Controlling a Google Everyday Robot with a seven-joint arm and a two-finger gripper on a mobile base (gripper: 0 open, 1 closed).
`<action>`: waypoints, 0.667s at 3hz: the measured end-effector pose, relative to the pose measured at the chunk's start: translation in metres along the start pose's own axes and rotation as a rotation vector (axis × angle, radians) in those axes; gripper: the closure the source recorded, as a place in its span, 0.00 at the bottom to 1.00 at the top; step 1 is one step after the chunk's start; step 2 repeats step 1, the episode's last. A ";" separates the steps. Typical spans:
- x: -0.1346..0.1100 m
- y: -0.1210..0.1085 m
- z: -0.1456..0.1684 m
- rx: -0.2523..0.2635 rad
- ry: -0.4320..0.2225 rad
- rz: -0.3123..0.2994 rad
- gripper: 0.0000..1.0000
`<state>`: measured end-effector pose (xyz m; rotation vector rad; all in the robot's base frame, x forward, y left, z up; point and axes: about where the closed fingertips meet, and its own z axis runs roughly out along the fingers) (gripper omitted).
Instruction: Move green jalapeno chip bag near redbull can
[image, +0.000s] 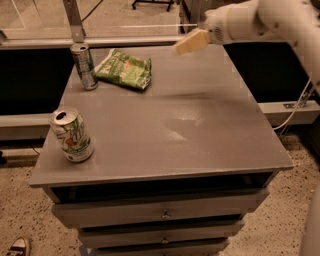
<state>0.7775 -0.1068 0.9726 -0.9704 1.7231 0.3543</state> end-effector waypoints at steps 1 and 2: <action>0.017 -0.014 -0.020 0.042 0.008 0.020 0.00; 0.017 -0.014 -0.020 0.042 0.008 0.020 0.00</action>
Offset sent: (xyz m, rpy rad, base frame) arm 0.0000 0.0000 0.0000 0.0000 0.0000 0.0000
